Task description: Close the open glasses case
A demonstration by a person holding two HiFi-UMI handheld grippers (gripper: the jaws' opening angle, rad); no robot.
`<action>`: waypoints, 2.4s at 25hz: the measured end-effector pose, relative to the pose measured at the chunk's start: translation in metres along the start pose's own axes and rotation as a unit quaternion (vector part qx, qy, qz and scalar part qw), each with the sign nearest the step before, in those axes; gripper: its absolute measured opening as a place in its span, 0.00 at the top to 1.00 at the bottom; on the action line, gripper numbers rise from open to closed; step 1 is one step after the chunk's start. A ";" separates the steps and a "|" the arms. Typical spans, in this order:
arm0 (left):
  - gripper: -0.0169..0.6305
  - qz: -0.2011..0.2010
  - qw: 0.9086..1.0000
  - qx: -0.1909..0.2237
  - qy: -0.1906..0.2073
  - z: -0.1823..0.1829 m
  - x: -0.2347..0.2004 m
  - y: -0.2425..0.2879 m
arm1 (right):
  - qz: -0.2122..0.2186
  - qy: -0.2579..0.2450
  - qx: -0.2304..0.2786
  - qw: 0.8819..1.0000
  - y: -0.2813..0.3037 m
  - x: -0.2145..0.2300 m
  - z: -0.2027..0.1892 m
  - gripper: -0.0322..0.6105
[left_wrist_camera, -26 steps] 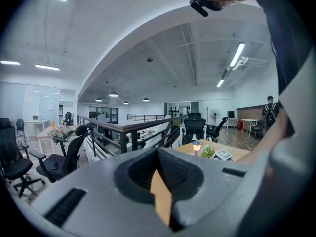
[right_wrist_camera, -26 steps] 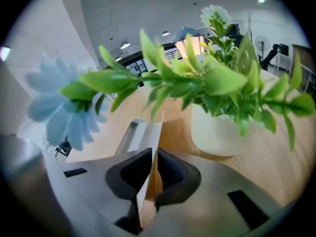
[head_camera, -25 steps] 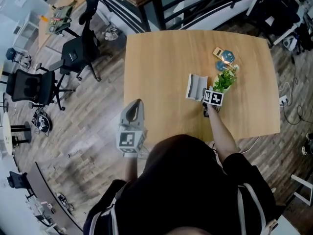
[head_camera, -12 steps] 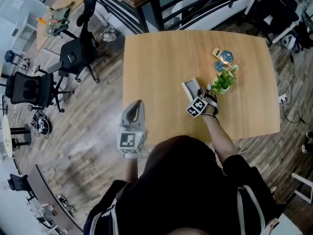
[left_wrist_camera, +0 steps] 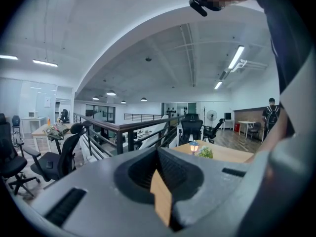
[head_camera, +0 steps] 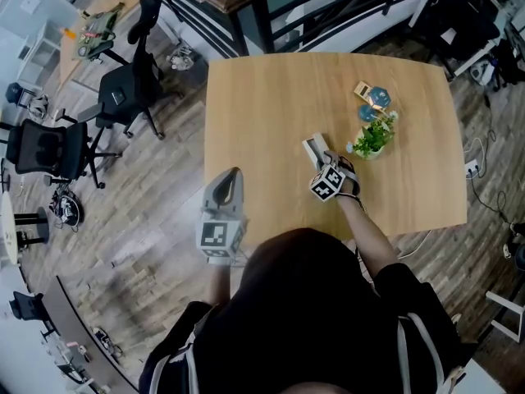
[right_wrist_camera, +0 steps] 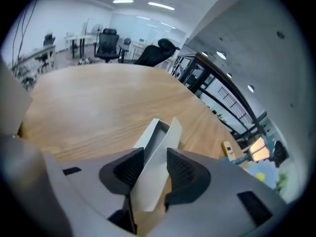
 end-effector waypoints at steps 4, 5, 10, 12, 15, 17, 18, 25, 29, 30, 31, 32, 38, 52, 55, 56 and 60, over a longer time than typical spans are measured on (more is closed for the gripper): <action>0.98 0.000 1.000 -0.002 -0.001 -0.001 0.001 -0.001 | 0.103 0.121 0.051 0.986 -0.005 0.006 0.002 0.70; 0.98 -0.001 1.000 -0.002 -0.001 -0.002 0.001 -0.001 | 0.117 0.138 0.059 0.982 -0.005 0.007 0.002 0.70; 0.98 -0.003 1.000 -0.004 0.000 -0.005 0.003 -0.002 | 0.168 0.200 0.099 0.960 -0.005 0.005 0.003 0.72; 0.98 -0.002 1.000 -0.005 0.000 -0.004 0.002 -0.002 | 0.174 0.198 0.084 0.961 0.000 -0.001 0.002 0.81; 0.98 0.002 1.000 -0.005 -0.003 -0.005 0.001 -0.005 | 0.170 0.226 0.074 0.956 0.005 -0.001 -0.001 0.91; 0.98 0.003 1.000 -0.006 -0.002 -0.006 0.001 -0.005 | 0.172 0.235 0.072 0.954 0.005 -0.001 -0.002 0.92; 0.98 0.004 1.000 -0.006 -0.001 -0.007 0.000 -0.005 | 0.169 0.226 0.066 0.957 0.004 -0.001 -0.001 0.92; 0.98 0.000 1.000 -0.019 -0.007 -0.016 0.005 -0.005 | 0.121 0.135 -0.010 0.983 0.008 -0.005 0.006 0.92; 0.98 -0.002 1.000 -0.015 -0.009 -0.015 0.004 0.000 | 0.110 0.115 -0.014 0.987 0.010 -0.004 0.008 0.92; 0.98 -0.001 1.000 -0.010 -0.009 -0.012 0.004 0.000 | 0.120 0.131 -0.005 0.984 0.009 -0.003 0.008 0.92; 0.98 -0.001 1.000 -0.007 -0.007 -0.010 0.003 0.000 | 0.134 0.147 0.007 0.980 0.006 -0.003 0.006 0.92; 0.98 -0.003 1.000 -0.005 -0.004 -0.008 0.003 0.001 | 0.147 0.160 0.024 0.976 0.000 -0.002 0.005 0.92; 0.98 -0.017 1.000 -0.006 0.020 0.005 0.003 0.015 | 0.116 0.203 0.232 0.944 -0.114 0.051 0.001 0.92; 0.98 -0.003 0.998 0.013 0.055 0.041 -0.010 0.026 | -0.077 0.329 0.362 0.869 -0.278 0.139 -0.067 0.93; 0.98 -0.004 0.998 0.014 0.057 0.043 -0.010 0.025 | -0.085 0.321 0.368 0.869 -0.290 0.140 -0.063 0.93; 0.98 -0.004 0.998 0.014 0.058 0.043 -0.009 0.025 | -0.085 0.320 0.372 0.867 -0.292 0.140 -0.062 0.93; 0.98 -0.003 0.998 0.015 0.057 0.043 -0.008 0.024 | -0.084 0.325 0.377 0.863 -0.297 0.141 -0.061 0.93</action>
Point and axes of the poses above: the fingertips, and each gripper's own axes: y forward along the fingers, x to its right, z out of its top, the point moved 2 cm from there along -y, backward along the fingers, and after that the axes turned 15 degrees about -x, right-handed, at the moved point
